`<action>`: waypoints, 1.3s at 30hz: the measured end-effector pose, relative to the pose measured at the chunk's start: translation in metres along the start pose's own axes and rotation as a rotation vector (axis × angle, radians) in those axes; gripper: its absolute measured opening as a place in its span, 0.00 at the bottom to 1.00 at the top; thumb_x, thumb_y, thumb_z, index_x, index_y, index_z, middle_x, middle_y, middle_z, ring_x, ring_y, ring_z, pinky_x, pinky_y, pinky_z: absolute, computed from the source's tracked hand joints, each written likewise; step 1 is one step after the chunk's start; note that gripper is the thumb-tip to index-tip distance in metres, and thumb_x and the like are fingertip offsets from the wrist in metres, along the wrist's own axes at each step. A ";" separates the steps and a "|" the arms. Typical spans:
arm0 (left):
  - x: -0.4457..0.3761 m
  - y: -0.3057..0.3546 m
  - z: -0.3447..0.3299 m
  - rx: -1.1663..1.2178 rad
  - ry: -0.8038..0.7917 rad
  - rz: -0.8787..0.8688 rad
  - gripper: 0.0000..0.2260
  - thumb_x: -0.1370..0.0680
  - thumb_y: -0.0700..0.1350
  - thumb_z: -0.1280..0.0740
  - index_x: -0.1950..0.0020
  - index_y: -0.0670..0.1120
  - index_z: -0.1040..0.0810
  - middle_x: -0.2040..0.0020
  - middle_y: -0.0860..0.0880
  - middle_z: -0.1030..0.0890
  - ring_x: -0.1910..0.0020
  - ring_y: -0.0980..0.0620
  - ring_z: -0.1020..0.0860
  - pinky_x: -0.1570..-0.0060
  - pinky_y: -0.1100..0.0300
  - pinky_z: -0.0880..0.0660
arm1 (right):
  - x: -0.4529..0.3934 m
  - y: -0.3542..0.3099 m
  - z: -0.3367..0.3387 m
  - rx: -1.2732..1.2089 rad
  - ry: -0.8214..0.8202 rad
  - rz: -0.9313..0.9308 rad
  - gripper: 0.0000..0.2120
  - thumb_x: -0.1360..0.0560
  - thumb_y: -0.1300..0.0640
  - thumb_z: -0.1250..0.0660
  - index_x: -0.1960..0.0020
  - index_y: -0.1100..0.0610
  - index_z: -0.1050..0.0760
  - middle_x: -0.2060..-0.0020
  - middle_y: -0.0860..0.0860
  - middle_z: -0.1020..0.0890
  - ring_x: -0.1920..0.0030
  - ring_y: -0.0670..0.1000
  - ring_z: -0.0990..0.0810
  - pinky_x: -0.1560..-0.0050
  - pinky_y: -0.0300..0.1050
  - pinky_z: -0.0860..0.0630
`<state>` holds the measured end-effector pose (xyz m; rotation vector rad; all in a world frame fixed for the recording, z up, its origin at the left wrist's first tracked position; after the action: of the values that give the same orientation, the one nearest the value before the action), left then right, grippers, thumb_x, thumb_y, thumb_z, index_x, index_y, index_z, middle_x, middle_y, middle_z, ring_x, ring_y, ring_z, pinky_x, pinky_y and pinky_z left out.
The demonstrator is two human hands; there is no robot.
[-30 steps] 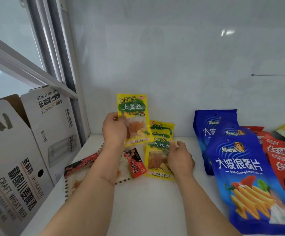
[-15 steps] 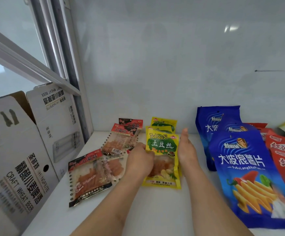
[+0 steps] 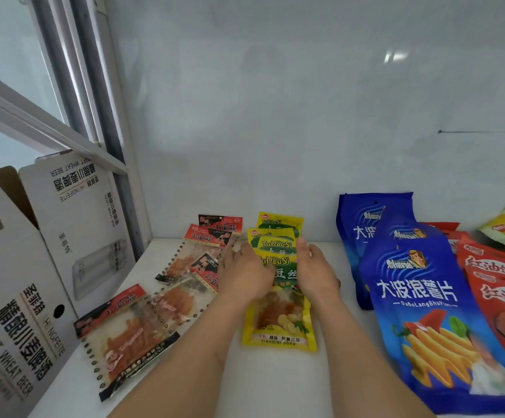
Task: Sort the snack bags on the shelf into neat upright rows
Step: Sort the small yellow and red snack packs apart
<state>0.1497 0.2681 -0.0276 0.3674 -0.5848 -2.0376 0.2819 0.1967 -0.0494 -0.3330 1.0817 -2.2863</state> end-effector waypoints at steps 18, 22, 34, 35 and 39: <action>-0.015 0.006 -0.026 0.166 -0.070 -0.028 0.27 0.20 0.59 0.39 0.28 0.42 0.37 0.34 0.41 0.22 0.36 0.39 0.24 0.37 0.45 0.27 | -0.026 0.006 0.000 0.071 0.023 -0.001 0.26 0.17 0.40 0.54 0.28 0.56 0.35 0.35 0.58 0.24 0.35 0.61 0.26 0.37 0.55 0.32; 0.000 0.006 -0.019 0.153 -0.018 -0.123 0.33 0.19 0.55 0.37 0.20 0.41 0.46 0.24 0.41 0.36 0.25 0.41 0.36 0.27 0.46 0.36 | -0.034 -0.008 0.007 0.073 0.067 0.030 0.30 0.19 0.37 0.53 0.28 0.56 0.35 0.31 0.58 0.27 0.32 0.62 0.29 0.34 0.58 0.33; 0.053 0.006 -0.032 -0.248 -0.321 -0.303 0.37 0.20 0.67 0.46 0.17 0.53 0.55 0.17 0.48 0.60 0.19 0.39 0.55 0.22 0.44 0.50 | -0.081 -0.024 -0.013 0.411 -0.224 0.104 0.42 0.28 0.24 0.53 0.22 0.47 0.42 0.24 0.58 0.39 0.26 0.63 0.37 0.28 0.63 0.37; 0.053 0.008 -0.034 -0.252 -0.316 -0.298 0.37 0.20 0.67 0.47 0.17 0.52 0.56 0.17 0.48 0.61 0.19 0.39 0.55 0.21 0.44 0.51 | -0.083 -0.024 -0.012 0.427 -0.233 0.106 0.42 0.27 0.25 0.53 0.22 0.49 0.43 0.24 0.58 0.39 0.26 0.62 0.37 0.28 0.62 0.37; 0.052 0.015 -0.044 -0.260 -0.300 -0.274 0.37 0.19 0.68 0.51 0.17 0.50 0.57 0.17 0.47 0.62 0.19 0.38 0.57 0.21 0.46 0.56 | -0.089 -0.026 -0.010 0.500 -0.277 0.126 0.40 0.24 0.28 0.53 0.21 0.53 0.42 0.23 0.57 0.38 0.25 0.60 0.36 0.27 0.57 0.37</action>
<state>0.1553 0.2052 -0.0580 -0.0175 -0.4571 -2.4220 0.3383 0.2698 -0.0341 -0.3513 0.3639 -2.2225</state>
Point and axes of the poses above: each hand's wrist, its own x-axis away from the middle knuckle, its own z-axis out of the back of the hand, y = z × x, the point moved 3 cm from there along -x, towards the middle knuckle
